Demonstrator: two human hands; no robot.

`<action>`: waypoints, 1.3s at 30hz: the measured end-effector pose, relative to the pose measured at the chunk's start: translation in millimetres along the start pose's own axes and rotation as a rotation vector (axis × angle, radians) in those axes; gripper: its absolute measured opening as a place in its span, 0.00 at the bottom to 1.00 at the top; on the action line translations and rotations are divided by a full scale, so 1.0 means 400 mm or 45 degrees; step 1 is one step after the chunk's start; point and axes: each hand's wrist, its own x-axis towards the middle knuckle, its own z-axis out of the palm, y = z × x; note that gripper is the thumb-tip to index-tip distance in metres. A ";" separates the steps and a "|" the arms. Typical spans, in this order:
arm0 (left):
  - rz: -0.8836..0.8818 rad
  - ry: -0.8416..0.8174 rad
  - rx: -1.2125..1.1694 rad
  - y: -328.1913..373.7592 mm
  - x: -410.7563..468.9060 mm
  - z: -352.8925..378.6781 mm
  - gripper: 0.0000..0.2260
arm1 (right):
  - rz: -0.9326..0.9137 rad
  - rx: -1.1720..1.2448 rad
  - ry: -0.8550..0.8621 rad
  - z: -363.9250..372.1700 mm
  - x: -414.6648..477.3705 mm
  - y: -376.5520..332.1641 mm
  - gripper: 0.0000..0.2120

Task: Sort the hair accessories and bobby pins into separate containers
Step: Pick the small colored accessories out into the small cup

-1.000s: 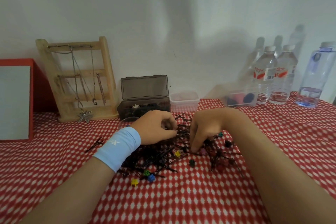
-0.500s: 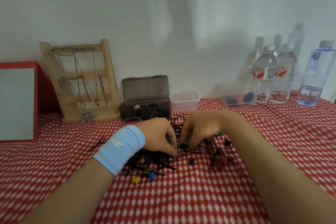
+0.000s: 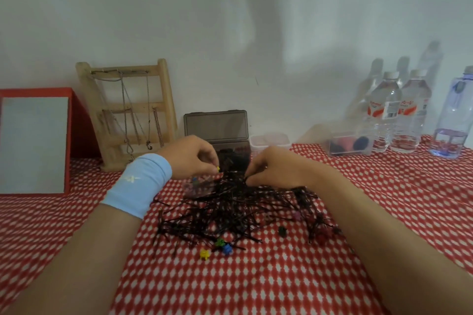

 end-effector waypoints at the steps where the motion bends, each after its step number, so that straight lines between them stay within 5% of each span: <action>1: -0.033 0.024 0.024 -0.021 -0.001 -0.005 0.02 | -0.021 -0.031 0.050 0.003 0.016 -0.017 0.05; 13: -0.166 0.051 -0.018 -0.131 -0.004 0.008 0.12 | -0.130 -0.126 0.100 0.071 0.215 -0.117 0.11; 18: -0.114 0.085 -0.085 -0.099 -0.014 0.000 0.05 | -0.124 -0.105 0.069 0.069 0.169 -0.101 0.05; 26: -0.021 -0.344 -0.041 0.002 -0.104 0.025 0.02 | -0.125 -0.171 -0.405 0.069 0.030 -0.159 0.01; 29: -0.045 -0.509 -0.077 0.020 -0.157 0.033 0.03 | -0.063 -0.209 -0.560 0.095 -0.006 -0.183 0.08; 39: 0.062 -0.627 0.085 0.060 -0.193 0.054 0.09 | -0.071 -0.322 -0.527 0.104 -0.021 -0.206 0.05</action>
